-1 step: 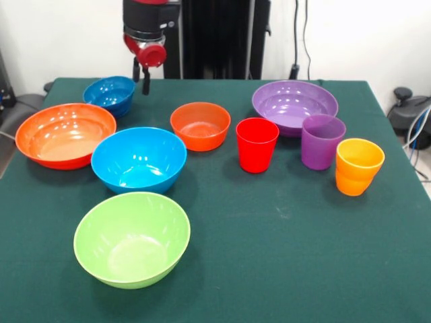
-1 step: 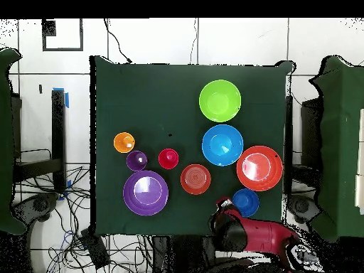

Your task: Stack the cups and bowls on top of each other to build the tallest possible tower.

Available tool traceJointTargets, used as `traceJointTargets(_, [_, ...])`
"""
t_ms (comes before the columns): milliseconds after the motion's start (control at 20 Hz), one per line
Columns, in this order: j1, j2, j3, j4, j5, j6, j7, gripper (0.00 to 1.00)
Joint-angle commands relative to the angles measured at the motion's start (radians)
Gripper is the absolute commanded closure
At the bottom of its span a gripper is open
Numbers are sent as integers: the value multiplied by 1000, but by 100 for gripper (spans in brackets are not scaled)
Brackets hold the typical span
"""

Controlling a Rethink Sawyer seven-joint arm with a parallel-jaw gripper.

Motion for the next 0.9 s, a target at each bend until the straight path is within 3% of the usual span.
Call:
traceJointTargets(50, [-47, -16, 177, 42, -2, 156, -93, 0])
traceJointTargets(300, [-151, -33, 278, 82, 25, 215, -110, 0])
traceJointTargets(500, [-185, -44, 314, 93, 25, 243, -116, 0])
traceJointTargets(750, [-210, -49, 346, 102, 16, 266, -119, 0])
traceJointTargets(900, [-184, -47, 321, 83, -27, 265, -128, 0])
